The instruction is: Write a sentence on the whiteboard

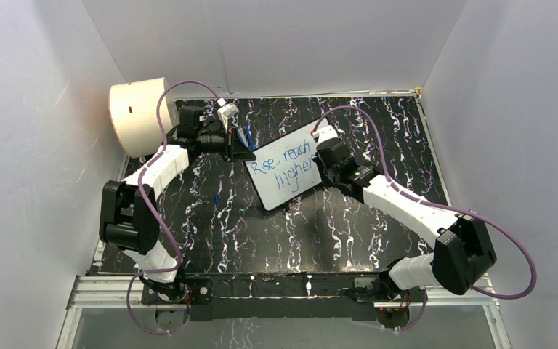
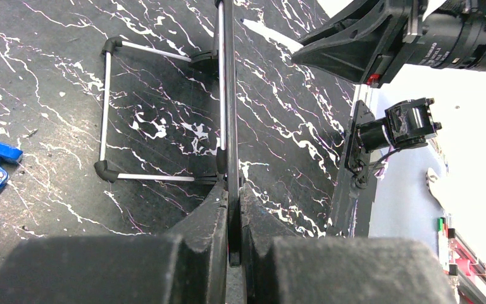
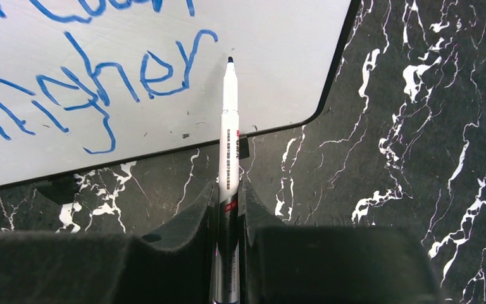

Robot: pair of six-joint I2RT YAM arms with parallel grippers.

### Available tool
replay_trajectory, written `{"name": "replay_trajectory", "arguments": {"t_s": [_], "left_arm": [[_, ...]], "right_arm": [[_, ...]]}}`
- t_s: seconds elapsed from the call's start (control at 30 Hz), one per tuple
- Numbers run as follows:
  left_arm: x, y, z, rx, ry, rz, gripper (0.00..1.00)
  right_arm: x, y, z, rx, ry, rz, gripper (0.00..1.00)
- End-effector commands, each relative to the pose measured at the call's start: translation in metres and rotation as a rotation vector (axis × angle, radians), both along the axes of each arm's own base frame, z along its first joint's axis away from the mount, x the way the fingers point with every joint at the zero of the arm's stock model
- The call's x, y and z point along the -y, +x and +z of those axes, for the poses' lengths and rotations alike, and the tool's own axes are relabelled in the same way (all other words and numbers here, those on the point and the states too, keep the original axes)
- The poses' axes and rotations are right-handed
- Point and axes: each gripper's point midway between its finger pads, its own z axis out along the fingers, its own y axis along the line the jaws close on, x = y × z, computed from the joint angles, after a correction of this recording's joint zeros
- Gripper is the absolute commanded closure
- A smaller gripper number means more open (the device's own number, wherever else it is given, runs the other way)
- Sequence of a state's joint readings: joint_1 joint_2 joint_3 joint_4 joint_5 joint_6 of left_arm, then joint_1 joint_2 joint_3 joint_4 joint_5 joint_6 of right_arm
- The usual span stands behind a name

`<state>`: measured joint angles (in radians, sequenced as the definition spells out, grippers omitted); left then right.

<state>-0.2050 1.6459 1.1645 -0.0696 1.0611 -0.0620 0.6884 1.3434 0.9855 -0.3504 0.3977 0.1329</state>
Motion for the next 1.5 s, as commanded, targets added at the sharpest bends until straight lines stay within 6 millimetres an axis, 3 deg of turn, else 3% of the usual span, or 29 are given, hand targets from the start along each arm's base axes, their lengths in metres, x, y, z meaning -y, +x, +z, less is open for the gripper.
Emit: {"name": "replay_trajectory", "arguments": {"t_s": [0.0,0.8,1.13,1.3,1.47], "left_arm": [[0.005,-0.007,-0.001,-0.011,0.008,-0.031,1.00],[0.005,-0.007,0.000,-0.009,0.009,-0.031,1.00],[0.003,-0.005,0.000,-0.002,0.024,-0.010,1.00],[0.003,-0.002,-0.001,-0.009,0.033,0.007,0.88],[0.001,0.002,0.014,0.038,0.046,0.042,0.75]], "right_arm": [[0.004,-0.001,0.000,0.002,0.016,-0.026,1.00],[-0.012,0.009,-0.011,-0.015,0.037,0.014,1.00],[0.005,-0.003,0.012,0.031,0.050,-0.014,1.00],[0.018,-0.009,0.029,0.077,0.055,-0.041,1.00],[0.028,-0.015,0.042,0.119,0.054,-0.051,1.00]]}}
